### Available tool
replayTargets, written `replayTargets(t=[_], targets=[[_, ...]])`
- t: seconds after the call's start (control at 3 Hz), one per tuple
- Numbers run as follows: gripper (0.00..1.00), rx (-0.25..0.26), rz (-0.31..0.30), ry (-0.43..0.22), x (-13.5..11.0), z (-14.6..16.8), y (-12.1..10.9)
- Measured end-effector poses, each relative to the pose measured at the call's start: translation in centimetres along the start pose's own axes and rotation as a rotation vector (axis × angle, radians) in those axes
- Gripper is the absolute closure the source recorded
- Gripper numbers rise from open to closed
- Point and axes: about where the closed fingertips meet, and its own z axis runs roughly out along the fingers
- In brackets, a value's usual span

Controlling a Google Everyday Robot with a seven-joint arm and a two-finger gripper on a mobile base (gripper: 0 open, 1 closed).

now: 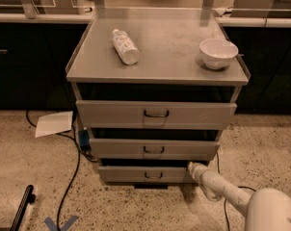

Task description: Open bottom drawer

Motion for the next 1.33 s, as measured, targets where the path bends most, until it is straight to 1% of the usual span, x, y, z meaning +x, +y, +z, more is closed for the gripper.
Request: replayTargets(t=[0.33, 0.67, 1.0, 1.33], targets=[[1.00, 0.048, 0.056, 0.054, 0.4, -1.3, -1.3], [1.00, 0.082, 0.124, 0.107, 1.8, -3.0, -2.4], [1.00, 0.108, 0.184, 0.152, 3.2, -3.8, -3.5], [1.00, 0.110, 0.207, 0.202, 4.1, -4.3, -3.8]])
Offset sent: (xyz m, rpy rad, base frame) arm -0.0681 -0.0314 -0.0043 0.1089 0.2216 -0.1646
